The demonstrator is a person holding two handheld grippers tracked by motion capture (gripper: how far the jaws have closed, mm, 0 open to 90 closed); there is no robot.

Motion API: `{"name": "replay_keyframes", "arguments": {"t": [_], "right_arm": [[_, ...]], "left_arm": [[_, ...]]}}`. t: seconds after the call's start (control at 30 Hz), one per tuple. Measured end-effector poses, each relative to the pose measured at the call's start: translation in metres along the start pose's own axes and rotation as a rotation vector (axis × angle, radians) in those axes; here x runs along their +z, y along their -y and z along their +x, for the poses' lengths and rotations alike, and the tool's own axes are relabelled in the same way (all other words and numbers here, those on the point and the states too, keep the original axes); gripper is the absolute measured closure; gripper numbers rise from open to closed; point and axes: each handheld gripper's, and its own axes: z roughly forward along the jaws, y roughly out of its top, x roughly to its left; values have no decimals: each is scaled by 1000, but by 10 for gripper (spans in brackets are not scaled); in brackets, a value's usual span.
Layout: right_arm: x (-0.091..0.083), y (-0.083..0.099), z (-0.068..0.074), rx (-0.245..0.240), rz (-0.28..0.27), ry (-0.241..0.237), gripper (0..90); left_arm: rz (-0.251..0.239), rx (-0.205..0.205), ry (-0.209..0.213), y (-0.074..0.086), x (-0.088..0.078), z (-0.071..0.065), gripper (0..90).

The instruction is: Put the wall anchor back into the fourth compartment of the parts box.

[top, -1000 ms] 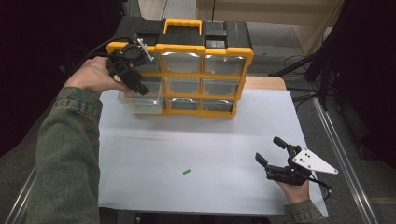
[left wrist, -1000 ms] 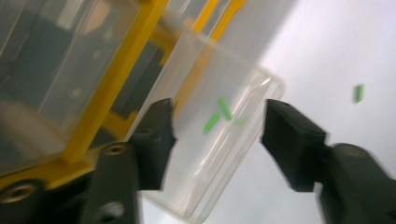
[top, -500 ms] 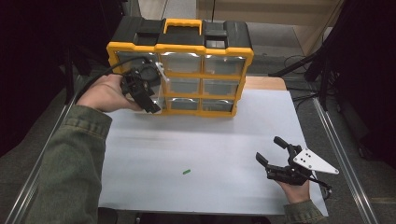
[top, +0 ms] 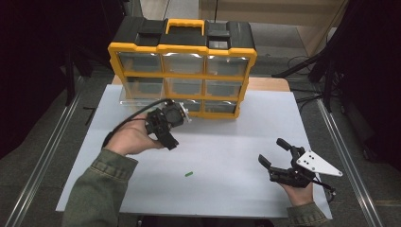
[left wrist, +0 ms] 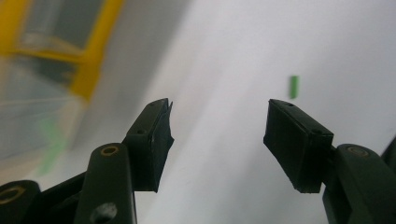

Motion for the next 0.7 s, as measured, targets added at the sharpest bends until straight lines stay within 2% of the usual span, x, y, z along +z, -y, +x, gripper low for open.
{"name": "replay_keyframes", "arguments": {"t": [0.07, 0.1, 0.13, 0.2, 0.23, 0.27, 0.43, 0.5, 0.7], "right_arm": [[0, 0, 0, -3, 1, 0, 132], [0, 0, 0, -3, 1, -1, 132], [0, 0, 0, -3, 1, -1, 132], [0, 0, 0, 0, 1, 0, 132], [-1, 0, 0, -1, 1, 1, 132], [-1, 0, 0, -1, 1, 1, 132], [-1, 1, 1, -2, 4, -6, 132], [-1, 0, 1, -3, 2, -6, 132], [-1, 0, 1, -2, 1, -7, 132]], "left_arm": [[6, 8, 18, -1, 13, -9, 407], [32, 10, 9, -3, 27, -19, 408], [32, 10, 9, -3, 27, -19, 407], [48, 20, 22, -5, 41, -29, 407], [52, 32, 30, -6, 54, -40, 407], [52, 32, 30, -6, 54, -40, 407], [93, 57, 59, -8, 83, -62, 407], [108, 57, 56, -7, 91, -67, 408], [140, 35, 58, -7, 104, -67, 423]]}}
